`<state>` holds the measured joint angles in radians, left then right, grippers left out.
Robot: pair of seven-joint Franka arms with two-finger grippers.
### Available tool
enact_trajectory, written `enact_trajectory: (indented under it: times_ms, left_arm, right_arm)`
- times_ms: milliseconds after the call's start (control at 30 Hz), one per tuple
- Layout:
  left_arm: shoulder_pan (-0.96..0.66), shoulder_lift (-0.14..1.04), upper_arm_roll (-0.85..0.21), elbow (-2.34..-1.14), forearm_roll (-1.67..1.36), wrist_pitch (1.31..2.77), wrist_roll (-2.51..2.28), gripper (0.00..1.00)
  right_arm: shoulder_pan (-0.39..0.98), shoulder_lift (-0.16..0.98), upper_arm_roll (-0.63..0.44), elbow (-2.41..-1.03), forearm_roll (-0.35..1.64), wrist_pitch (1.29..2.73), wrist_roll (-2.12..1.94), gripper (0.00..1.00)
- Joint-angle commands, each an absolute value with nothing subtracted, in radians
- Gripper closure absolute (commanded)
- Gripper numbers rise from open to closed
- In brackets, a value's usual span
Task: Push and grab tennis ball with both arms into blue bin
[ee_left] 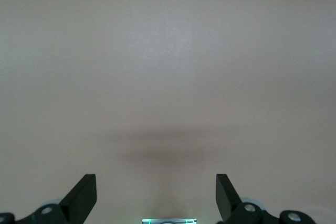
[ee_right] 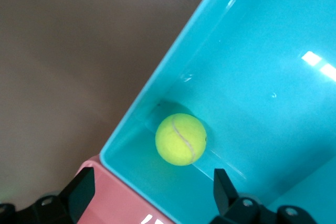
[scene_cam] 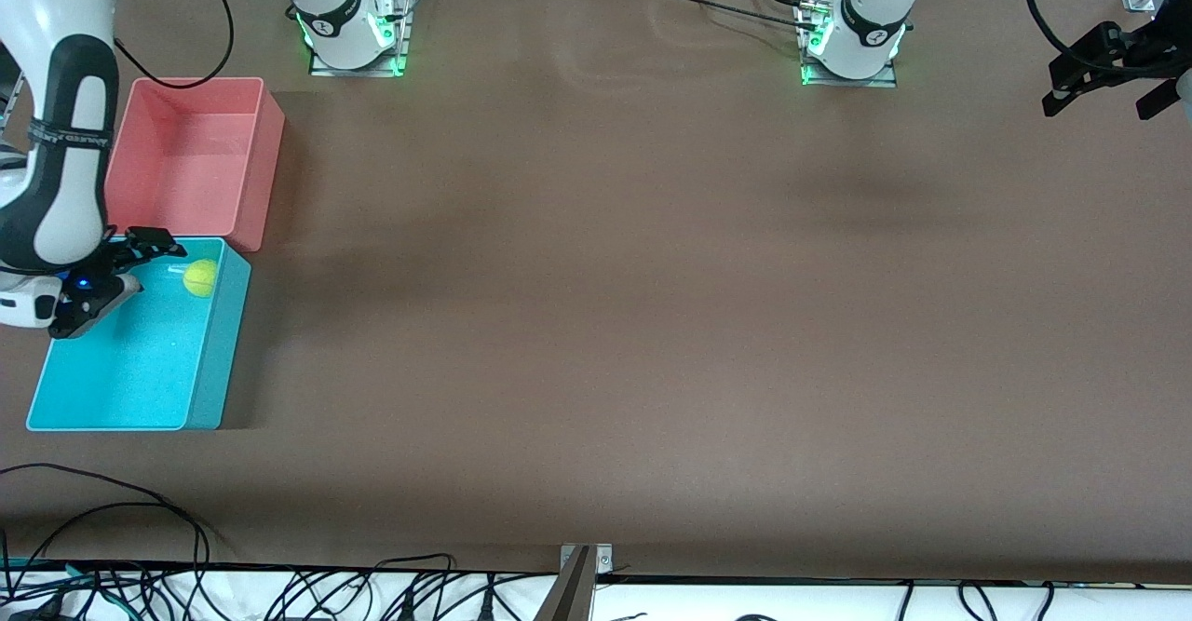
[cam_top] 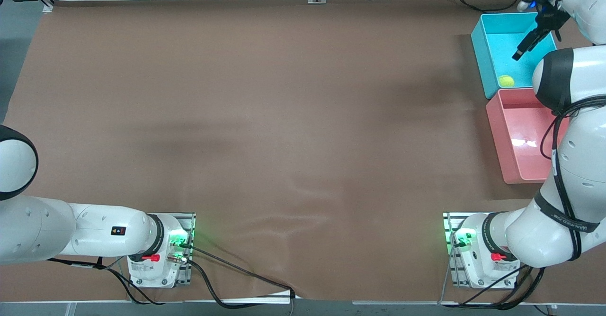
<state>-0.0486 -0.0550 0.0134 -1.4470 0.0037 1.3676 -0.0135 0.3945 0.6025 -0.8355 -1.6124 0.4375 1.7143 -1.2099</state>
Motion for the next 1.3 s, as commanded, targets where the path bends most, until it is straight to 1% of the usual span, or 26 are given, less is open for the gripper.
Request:
enact_trajectory:
  times_ms: [0,500,600,933,1200,1267]
  left_arm:
    - [-0.046,-0.026,0.011,-1.413,0.005,1.361,-0.020,0.00]
    - [-0.043,-0.025,0.011,-1.407,0.006,1.359,-0.020,0.00]
    - [-0.041,-0.025,0.012,-1.405,0.006,1.359,-0.020,0.00]
    - [-0.044,-0.023,0.011,-1.407,0.006,1.359,-0.020,0.00]
    - [-0.041,-0.025,0.012,-1.405,0.006,1.361,-0.020,0.00]
    - [-0.043,-0.025,0.012,-1.405,0.006,1.359,-0.020,0.00]
  right_arm:
    - [0.385,0.603,-0.844,-1.546,0.451,1.641,-1.223,0.00]
    - [0.411,0.591,-0.841,-1.494,0.462,1.559,-1.189,0.00]
    - [0.408,0.557,-0.807,-1.496,0.459,1.546,-1.106,0.00]
    - [0.391,0.424,-0.637,-1.522,0.387,1.513,-0.764,0.00]
    - [0.285,0.324,-0.372,-1.543,0.224,1.514,-0.439,0.00]
    - [0.265,0.301,-0.319,-1.557,0.174,1.520,-0.367,0.00]
